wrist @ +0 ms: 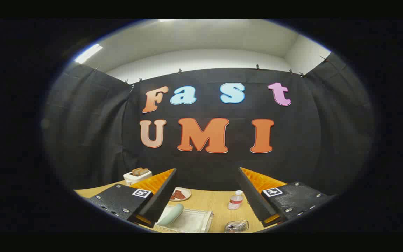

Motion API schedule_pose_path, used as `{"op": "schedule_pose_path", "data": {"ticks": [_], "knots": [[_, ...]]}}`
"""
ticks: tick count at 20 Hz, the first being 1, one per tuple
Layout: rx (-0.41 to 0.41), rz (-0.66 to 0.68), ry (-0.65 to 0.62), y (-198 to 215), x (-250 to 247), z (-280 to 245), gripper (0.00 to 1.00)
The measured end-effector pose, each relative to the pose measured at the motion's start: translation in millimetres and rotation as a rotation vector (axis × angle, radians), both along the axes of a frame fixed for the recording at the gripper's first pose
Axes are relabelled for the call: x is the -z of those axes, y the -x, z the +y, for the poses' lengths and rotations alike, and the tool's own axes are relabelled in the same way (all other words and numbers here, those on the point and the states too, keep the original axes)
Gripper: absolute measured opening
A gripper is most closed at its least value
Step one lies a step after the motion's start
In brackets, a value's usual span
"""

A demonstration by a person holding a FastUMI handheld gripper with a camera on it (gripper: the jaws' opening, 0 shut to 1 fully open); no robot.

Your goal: Take the plate from the dish rack, then take the spoon from the basket and place it into the plate.

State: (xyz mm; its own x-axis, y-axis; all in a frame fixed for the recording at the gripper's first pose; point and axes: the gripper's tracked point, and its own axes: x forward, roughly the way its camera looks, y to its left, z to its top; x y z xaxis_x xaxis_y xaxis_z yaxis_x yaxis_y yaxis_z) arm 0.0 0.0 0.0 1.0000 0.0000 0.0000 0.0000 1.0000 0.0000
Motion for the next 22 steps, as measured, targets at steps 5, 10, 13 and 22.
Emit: {"op": "schedule_pose_path", "data": {"ticks": [5, 10, 13, 22], "knots": [[-0.011, 0.010, 0.013, 1, 2, 4, 1.00], [-0.046, 0.032, 0.001, -1, 3, 15, 1.00], [-0.064, 0.034, 0.014, -7, 2, 24, 1.00], [-0.184, 0.151, -0.019, -31, 27, 65, 1.00]]}}
